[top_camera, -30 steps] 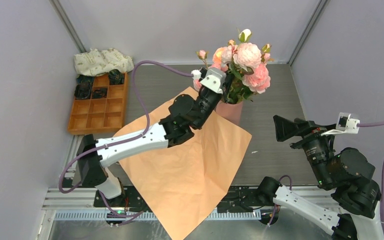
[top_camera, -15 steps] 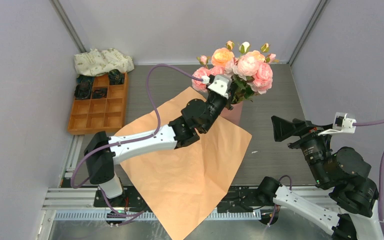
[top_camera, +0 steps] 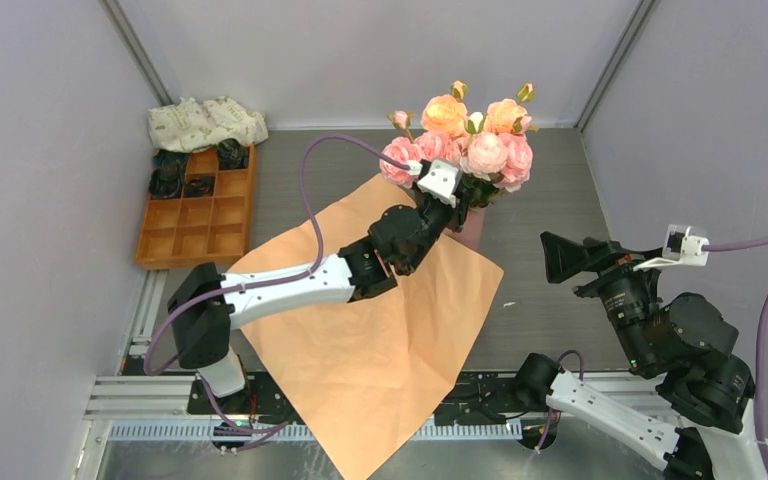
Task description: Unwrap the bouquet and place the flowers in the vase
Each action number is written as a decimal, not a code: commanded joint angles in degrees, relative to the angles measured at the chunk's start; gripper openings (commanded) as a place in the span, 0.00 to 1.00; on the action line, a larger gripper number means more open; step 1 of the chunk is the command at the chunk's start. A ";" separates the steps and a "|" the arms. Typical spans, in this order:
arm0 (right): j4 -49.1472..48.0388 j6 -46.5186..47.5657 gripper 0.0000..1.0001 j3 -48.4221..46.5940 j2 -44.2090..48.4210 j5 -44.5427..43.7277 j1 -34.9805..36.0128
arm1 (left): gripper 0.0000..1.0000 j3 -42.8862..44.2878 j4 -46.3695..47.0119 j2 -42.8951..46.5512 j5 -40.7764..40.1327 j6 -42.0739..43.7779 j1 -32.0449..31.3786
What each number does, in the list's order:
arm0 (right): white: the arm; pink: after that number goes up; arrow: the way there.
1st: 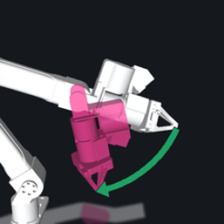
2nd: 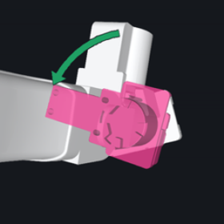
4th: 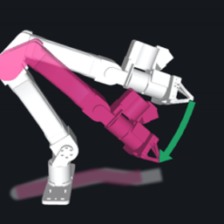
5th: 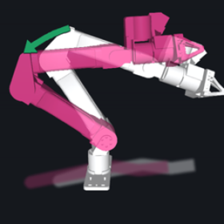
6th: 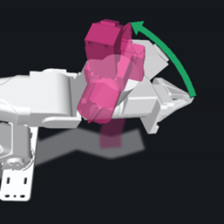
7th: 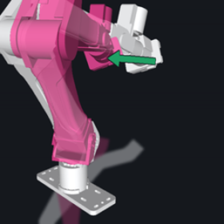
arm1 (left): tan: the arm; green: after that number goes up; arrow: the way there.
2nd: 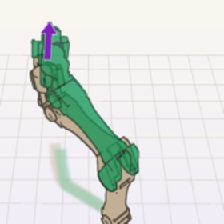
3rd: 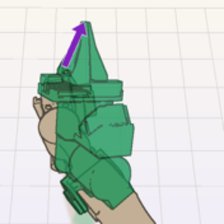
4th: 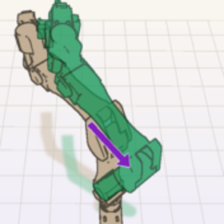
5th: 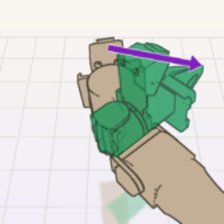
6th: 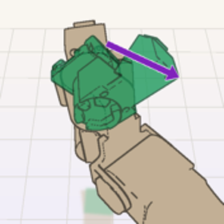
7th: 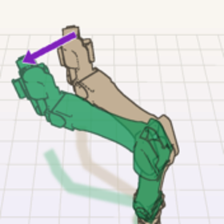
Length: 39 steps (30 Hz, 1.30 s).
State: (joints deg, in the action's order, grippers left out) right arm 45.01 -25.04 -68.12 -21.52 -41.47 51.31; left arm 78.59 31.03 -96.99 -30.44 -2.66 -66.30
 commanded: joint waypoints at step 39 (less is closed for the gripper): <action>2.12 -7.62 1.00 -0.76 -6.38 -15.45 0.15 | 0.49 -15.21 -18.32 37.44 -29.73 2.04 -13.06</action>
State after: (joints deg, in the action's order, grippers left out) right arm 47.66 -30.44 -67.83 -26.39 -52.77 51.31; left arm 65.17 12.84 -66.43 -46.94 -2.39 -79.40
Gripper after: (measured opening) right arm 0.995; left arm 0.492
